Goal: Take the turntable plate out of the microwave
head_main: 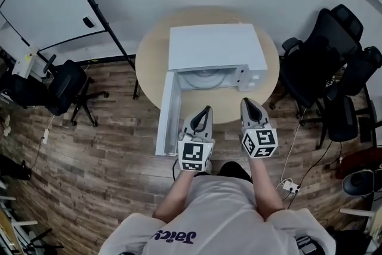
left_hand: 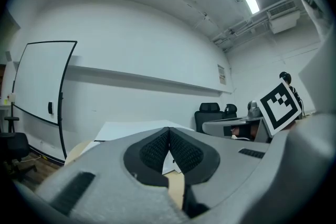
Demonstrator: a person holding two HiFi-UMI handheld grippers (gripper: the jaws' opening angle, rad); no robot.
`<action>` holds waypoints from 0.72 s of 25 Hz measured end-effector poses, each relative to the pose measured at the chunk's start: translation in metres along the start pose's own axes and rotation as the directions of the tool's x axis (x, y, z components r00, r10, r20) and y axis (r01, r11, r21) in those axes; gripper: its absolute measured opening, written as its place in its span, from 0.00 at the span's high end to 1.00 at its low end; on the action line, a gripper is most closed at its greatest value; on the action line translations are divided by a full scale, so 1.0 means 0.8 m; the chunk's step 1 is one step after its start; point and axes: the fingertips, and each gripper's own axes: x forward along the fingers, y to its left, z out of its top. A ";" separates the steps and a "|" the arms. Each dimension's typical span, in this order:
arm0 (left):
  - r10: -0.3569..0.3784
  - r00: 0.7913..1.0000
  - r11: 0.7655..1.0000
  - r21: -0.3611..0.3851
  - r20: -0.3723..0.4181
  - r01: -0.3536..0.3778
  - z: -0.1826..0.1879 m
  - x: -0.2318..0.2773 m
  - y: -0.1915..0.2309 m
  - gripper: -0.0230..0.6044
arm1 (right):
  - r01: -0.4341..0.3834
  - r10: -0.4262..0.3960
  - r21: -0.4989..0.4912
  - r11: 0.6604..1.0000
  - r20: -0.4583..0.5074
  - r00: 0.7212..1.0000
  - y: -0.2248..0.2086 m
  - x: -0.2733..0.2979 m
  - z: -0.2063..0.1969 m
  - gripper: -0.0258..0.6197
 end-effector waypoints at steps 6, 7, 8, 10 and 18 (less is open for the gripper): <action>-0.022 0.999 0.999 -0.041 -0.042 0.021 -0.031 0.030 0.018 0.94 | 0.002 -0.002 -0.003 1.000 -0.017 1.000 0.008 0.037 -0.010 0.93; -0.018 0.999 0.999 -0.047 -0.046 0.016 -0.034 0.033 0.021 0.94 | 0.001 -0.002 -0.002 1.000 -0.017 1.000 0.009 0.043 -0.010 0.93; -0.012 0.999 0.998 -0.055 -0.049 0.009 -0.037 0.037 0.026 0.94 | -0.002 0.002 -0.004 1.000 -0.018 1.000 0.010 0.049 -0.011 0.93; 0.004 0.998 0.998 -0.069 -0.056 -0.008 -0.043 0.046 0.036 0.94 | -0.017 0.017 -0.013 1.000 -0.023 1.000 0.012 0.063 -0.014 0.93; 0.053 0.991 0.971 -0.225 -0.124 -0.081 -0.108 0.083 0.066 0.94 | -0.075 0.073 -0.014 0.997 -0.076 0.994 0.016 0.106 -0.041 0.93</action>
